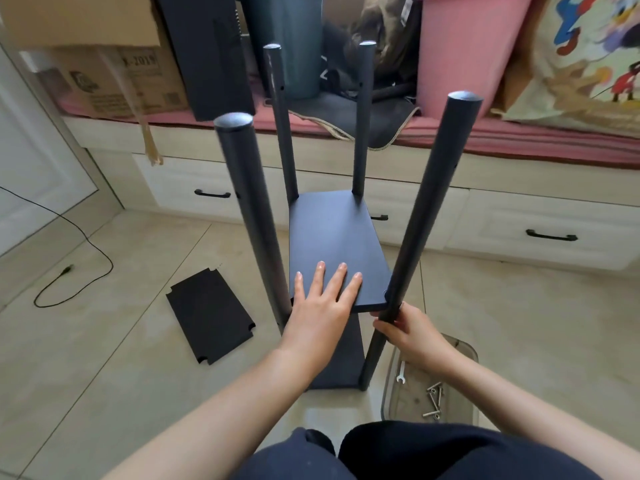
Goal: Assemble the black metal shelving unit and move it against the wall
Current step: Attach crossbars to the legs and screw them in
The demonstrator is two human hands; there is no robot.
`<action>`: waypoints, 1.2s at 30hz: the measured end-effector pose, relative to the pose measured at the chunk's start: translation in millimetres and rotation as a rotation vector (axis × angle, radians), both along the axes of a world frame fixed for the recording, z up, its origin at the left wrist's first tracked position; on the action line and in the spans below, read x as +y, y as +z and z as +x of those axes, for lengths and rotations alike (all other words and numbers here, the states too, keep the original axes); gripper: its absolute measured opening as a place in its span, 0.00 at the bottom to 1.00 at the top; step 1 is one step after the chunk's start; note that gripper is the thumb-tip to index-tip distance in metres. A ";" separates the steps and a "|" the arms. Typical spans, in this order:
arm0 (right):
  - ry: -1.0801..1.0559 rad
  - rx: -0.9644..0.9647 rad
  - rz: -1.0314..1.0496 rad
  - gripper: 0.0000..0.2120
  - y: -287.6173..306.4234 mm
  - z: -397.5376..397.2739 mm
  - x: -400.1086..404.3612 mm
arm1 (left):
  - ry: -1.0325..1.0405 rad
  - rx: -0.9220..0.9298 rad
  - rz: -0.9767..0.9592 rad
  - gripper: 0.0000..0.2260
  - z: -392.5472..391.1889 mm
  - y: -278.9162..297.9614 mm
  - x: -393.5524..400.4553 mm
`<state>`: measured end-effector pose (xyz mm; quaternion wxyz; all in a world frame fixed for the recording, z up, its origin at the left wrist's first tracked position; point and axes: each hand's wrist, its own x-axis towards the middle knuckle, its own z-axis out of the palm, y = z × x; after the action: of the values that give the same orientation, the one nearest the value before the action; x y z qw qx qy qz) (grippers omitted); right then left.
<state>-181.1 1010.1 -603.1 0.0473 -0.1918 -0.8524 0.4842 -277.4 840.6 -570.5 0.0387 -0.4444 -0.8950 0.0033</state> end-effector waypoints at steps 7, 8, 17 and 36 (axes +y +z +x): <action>-0.058 -0.062 -0.012 0.10 4.2 0.4 -4.5 | -0.092 0.068 0.018 0.37 7.6 0.8 -6.9; -0.076 -0.074 -0.022 0.09 5.5 0.3 -6.0 | -0.134 0.089 0.088 0.36 10.6 4.3 -12.2; -0.373 -0.319 -0.455 0.15 24.6 13.6 -22.7 | -0.185 0.012 0.638 0.10 17.9 4.3 -88.9; -0.353 0.097 -1.408 0.12 47.6 -22.5 -73.9 | -0.088 -0.473 0.563 0.28 -58.3 27.9 -100.9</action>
<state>-203.6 936.2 -555.5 0.0276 -0.2898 -0.2919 0.9111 -335.7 739.7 -542.5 -0.0485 -0.4428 -0.8252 -0.3473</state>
